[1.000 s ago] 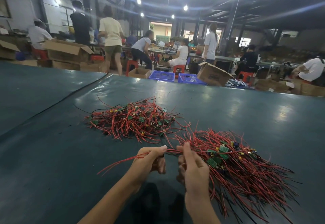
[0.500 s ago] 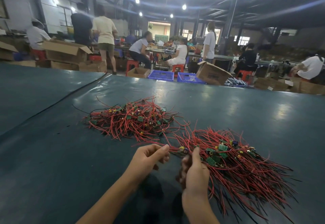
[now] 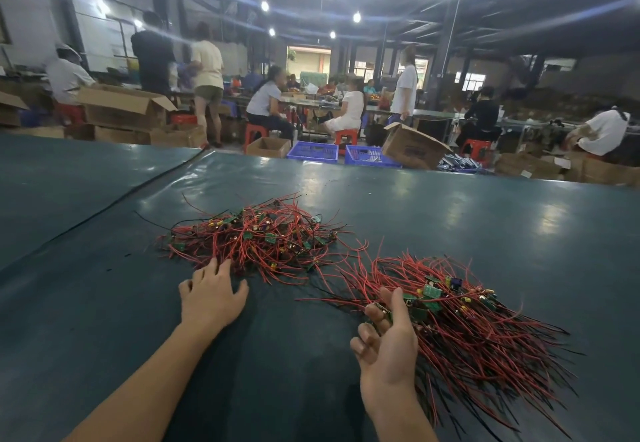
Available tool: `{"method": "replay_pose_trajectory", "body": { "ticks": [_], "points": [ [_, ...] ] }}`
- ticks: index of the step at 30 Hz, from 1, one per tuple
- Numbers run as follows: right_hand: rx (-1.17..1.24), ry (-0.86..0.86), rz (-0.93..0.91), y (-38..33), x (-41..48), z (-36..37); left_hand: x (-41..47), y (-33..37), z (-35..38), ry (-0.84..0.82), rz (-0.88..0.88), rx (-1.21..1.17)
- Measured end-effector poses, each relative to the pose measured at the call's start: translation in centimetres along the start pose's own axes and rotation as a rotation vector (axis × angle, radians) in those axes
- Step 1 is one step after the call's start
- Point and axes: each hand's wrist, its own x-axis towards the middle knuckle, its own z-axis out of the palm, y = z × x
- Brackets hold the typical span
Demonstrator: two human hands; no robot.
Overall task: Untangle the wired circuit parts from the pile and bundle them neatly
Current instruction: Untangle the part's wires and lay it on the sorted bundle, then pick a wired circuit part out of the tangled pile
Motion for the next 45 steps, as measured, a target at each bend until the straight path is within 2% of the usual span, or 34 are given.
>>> {"method": "replay_pose_trajectory", "body": {
  "ticks": [7,21,23,30,34,37,40,43,45],
  "points": [
    [-0.020,-0.012,0.021,0.1,0.3,-0.1,1.0,-0.4,-0.7,0.117,-0.070,-0.269],
    [-0.056,-0.047,0.034,0.7,0.2,0.2,-1.6,-1.1,-1.0,0.302,-0.052,-0.648],
    [-0.062,-0.055,0.034,0.8,0.3,0.2,-2.4,-0.8,-1.2,0.366,0.009,-0.667],
    [-0.115,-0.066,0.049,1.2,0.3,0.1,-4.9,1.9,-2.2,0.565,0.431,-0.719],
    [-0.279,-0.121,0.082,1.6,0.2,0.3,-6.8,4.2,-2.2,0.598,0.650,-0.731],
    [-0.427,-0.195,0.072,2.1,-0.1,0.8,-8.4,6.0,-2.2,0.571,0.861,-0.733],
    [-0.395,-0.232,0.094,2.4,-0.4,1.0,-10.1,7.8,-1.8,0.442,1.037,-0.710],
    [-0.314,-0.222,0.095,1.9,-0.1,0.8,-10.9,8.3,-1.5,0.269,1.037,-0.761],
    [-0.365,-0.215,0.009,1.6,-0.2,0.6,-11.0,8.0,-1.5,0.099,0.912,-0.930]
  ]
}}
